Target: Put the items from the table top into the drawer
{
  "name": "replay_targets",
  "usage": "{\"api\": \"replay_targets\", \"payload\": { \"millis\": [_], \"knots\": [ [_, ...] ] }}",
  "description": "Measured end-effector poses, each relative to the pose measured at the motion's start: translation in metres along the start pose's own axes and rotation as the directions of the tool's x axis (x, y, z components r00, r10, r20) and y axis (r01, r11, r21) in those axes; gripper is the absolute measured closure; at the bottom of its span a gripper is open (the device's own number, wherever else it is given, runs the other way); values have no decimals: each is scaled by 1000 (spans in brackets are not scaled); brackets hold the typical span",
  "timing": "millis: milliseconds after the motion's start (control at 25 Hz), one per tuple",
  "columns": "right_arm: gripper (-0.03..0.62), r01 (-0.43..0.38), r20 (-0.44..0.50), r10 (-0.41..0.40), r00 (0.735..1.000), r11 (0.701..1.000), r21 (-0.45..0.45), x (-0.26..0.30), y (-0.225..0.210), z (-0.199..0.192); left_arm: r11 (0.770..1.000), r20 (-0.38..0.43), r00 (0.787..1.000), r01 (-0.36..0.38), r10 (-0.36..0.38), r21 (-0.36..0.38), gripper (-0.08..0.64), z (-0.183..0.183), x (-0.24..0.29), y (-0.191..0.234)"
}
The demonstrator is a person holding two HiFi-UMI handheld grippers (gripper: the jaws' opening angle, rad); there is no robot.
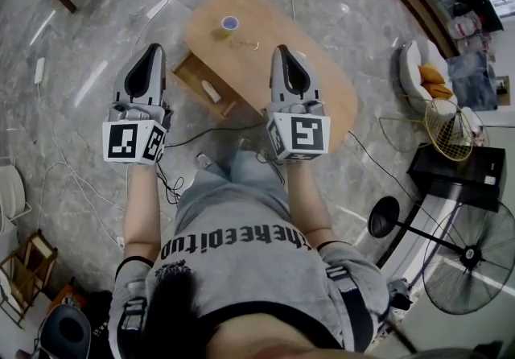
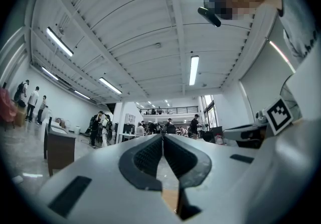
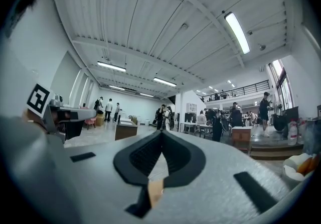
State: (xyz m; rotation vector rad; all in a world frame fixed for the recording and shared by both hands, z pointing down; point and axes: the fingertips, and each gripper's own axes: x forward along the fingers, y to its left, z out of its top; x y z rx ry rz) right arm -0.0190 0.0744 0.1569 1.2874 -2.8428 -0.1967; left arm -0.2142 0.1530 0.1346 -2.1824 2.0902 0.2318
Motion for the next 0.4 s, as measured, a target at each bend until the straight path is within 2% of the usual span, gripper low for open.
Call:
{"api": "replay_targets", "payload": {
  "millis": [400],
  "knots": [
    [591,20,18,-20,1000,1000,0,-3,-4,7,1000,-9,1000,8,-8,-9,548,-2,4,-2]
  ]
}}
